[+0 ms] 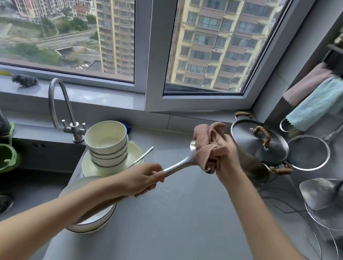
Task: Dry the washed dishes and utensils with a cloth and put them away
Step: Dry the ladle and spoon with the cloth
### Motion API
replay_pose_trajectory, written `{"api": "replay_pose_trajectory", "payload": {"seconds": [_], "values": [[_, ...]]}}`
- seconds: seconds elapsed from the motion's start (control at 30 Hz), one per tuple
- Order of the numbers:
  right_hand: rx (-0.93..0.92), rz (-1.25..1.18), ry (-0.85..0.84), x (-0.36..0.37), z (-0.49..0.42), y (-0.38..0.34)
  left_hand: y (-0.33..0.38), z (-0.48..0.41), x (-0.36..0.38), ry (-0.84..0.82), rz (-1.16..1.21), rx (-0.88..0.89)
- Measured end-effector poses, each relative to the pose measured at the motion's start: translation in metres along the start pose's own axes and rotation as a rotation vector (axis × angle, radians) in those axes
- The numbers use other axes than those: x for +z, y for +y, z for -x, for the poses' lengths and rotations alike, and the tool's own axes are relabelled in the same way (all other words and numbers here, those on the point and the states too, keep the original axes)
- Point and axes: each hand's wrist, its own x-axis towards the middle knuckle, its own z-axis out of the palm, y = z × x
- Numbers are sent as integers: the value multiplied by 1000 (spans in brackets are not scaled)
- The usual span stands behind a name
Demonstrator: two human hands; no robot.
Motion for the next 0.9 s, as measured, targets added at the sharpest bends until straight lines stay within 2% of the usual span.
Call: {"api": "replay_pose_trajectory", "payload": {"seconds": [0.1,0.2,0.23,0.3,0.37,0.4,0.5,0.6,0.67,0.73,0.8,0.83,0.9], "values": [[-123,207,-1,17,11,11,17,-15,10,133,139,44],[-252,236,126,12,20,-4,6,-20,2,239,138,32],[-323,272,207,5,23,-15,1,-19,-2,253,107,19],[-577,416,300,-5,40,-33,-3,-20,-8,269,72,-4],[-751,589,231,-4,54,-30,4,-22,-10,279,59,7],[-758,697,167,0,57,-20,11,-23,-10,274,54,25],[-693,1102,21,14,58,22,28,-25,-9,269,3,94],[-620,1071,29,21,61,27,32,-18,-10,313,-110,171],[-568,1051,104,24,57,21,31,-12,-8,340,-140,228],[-369,948,117,25,40,8,30,-6,-3,330,-201,281],[-134,705,16,17,23,-5,29,-4,2,322,-195,310],[-46,526,-42,12,19,-7,27,-4,1,324,-157,307],[53,282,-43,3,17,-4,25,-6,0,299,7,268]]}}
